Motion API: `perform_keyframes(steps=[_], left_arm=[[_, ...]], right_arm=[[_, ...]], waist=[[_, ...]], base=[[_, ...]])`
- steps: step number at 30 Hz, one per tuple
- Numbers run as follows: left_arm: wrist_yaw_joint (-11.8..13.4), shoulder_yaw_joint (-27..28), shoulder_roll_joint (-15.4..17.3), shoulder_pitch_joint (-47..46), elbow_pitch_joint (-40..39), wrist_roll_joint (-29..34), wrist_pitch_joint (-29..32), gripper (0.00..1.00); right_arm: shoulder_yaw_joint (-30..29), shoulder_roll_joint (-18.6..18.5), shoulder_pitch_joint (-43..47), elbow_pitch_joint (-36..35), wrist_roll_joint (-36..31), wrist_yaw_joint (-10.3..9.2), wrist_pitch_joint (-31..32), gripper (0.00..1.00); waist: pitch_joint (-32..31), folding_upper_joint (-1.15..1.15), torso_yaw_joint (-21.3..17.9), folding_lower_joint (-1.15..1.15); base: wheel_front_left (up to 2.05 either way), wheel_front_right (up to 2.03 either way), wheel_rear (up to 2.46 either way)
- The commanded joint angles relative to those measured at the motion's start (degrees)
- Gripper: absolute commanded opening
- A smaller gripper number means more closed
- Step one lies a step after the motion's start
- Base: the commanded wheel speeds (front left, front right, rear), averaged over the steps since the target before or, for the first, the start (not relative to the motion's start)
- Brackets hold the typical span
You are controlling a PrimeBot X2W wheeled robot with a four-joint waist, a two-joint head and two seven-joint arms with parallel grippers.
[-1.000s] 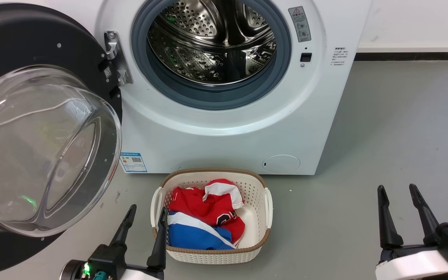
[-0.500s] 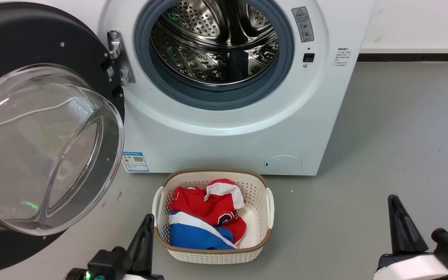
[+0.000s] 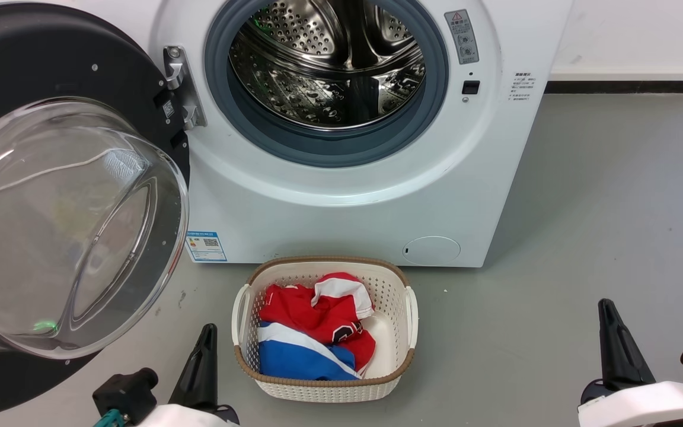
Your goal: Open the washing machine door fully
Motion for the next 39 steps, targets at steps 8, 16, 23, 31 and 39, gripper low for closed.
perform_keyframes(steps=[8, 16, 23, 31, 39], left_arm=[[-0.57, 0.95, 0.72, -2.71, 0.33, -9.54, 1.88, 0.00], [-0.85, 1.66, 0.96, -3.70, 1.04, -16.98, 3.41, 0.00], [-1.01, 2.28, 1.07, -4.44, 1.50, -22.96, 4.69, 0.00], [-1.21, 2.99, 1.16, -5.27, 2.03, -29.22, 6.10, 0.00], [-1.42, 3.73, 1.23, -5.98, 2.57, -34.95, 7.50, 0.00]], right_arm=[[-0.27, -0.01, -2.50, 0.14, 9.19, -0.01, 2.07, 0.00], [-0.42, -0.01, -3.36, 0.81, 16.36, -0.01, 3.87, 0.00], [-0.55, 0.00, -3.94, 1.38, 22.15, -0.01, 5.30, 0.00], [-0.68, 0.00, -4.64, 1.96, 28.30, -0.01, 6.85, 0.00], [-0.80, 0.01, -5.29, 2.50, 33.98, -0.01, 8.25, 0.00]], waist=[[0.02, 0.00, -0.06, 0.00], [0.04, 0.00, -0.12, 0.00], [0.06, 0.00, -0.17, 0.00], [0.09, 0.00, -0.24, 0.00], [0.11, 0.00, -0.30, 0.00]], base=[[0.00, 0.00, 0.00], [0.00, 0.00, 0.00], [0.00, 0.00, 0.00], [0.00, 0.00, 0.00], [0.00, 0.00, 0.00]])
